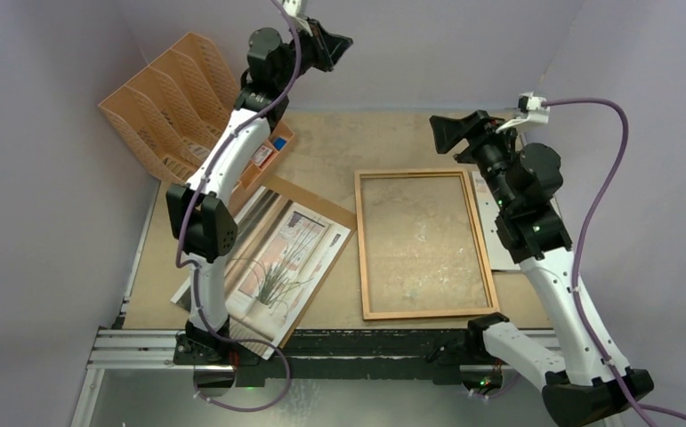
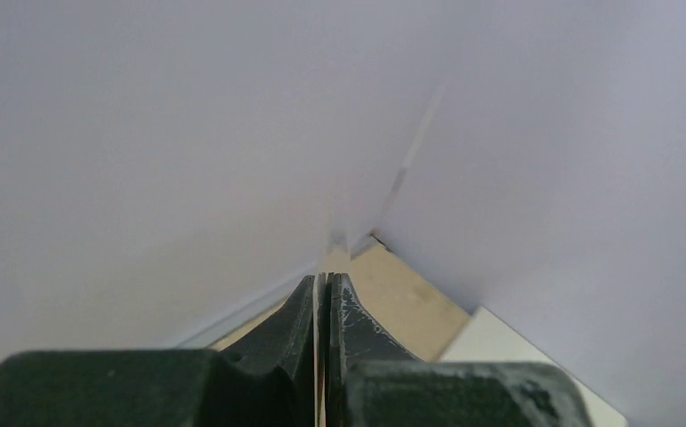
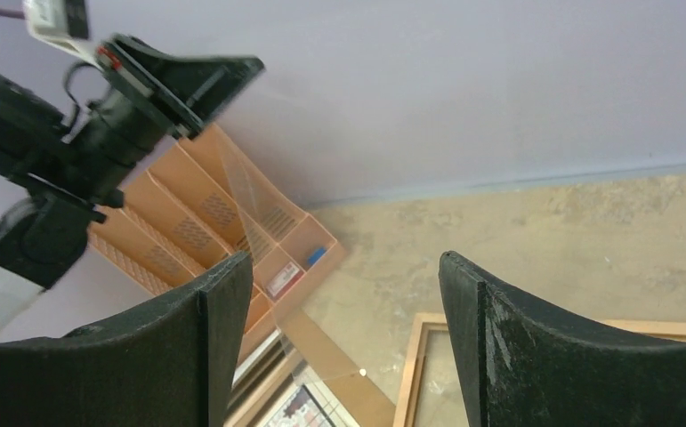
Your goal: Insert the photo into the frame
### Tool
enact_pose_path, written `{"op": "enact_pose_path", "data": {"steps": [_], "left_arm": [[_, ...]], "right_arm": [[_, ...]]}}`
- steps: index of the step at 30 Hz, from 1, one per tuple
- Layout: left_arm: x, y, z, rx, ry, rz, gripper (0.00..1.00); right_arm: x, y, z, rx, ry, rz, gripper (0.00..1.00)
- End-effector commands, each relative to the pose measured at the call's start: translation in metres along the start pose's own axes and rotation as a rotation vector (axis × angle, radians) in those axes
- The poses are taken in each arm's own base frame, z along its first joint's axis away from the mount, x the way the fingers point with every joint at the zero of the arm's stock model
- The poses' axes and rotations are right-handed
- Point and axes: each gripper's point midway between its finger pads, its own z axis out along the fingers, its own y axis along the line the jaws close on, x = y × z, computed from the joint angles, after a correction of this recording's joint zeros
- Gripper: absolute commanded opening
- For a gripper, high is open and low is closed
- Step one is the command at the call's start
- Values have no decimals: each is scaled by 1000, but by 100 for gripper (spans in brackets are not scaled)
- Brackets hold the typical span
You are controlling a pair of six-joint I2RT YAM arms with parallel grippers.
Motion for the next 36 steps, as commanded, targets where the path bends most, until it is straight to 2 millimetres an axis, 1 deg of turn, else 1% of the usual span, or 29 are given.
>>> {"op": "enact_pose_path", "data": {"steps": [1,2,4,6,8,9,11,12,13,17,20,22,25,31,36], "left_arm": [[-108,17,-35,-308,-284,106,0],[-119,15,-40,-329,-311,110,0],[-135,10,-51,-359,-335,119,0],[-146,5,-63,-388,-342,129,0],[-151,-1,-77,-415,-335,141,0],[-155,-7,-84,-419,-330,144,0],[-157,-15,-97,-431,-305,150,0],[-159,-15,-105,-459,-297,148,0],[-157,-17,-113,-476,-272,148,0],[-155,-27,-143,-532,-213,154,0],[-157,-33,-165,-571,-204,160,0],[-157,-37,-177,-588,-202,158,0],[-158,-45,-190,-594,-189,147,0],[-146,-54,-214,-622,-142,114,0],[-144,-57,-235,-667,-135,95,0]], "right_arm": [[30,-5,2,-8,83,22,78],[41,-6,2,-24,114,26,78],[66,-6,2,-58,184,43,78],[97,-6,1,-101,276,77,78],[131,-6,-2,-125,370,138,79],[147,-6,-4,-132,411,169,79],[179,-4,-9,-128,485,225,79],[194,-1,-10,-125,511,241,79],[208,2,-12,-105,532,254,79],[264,23,-23,-53,655,331,81],[301,37,-32,-12,749,384,81],[318,44,-36,7,785,413,81],[336,54,-43,34,838,458,81],[374,63,-56,127,913,477,83],[407,71,-71,179,1004,480,84]]}}
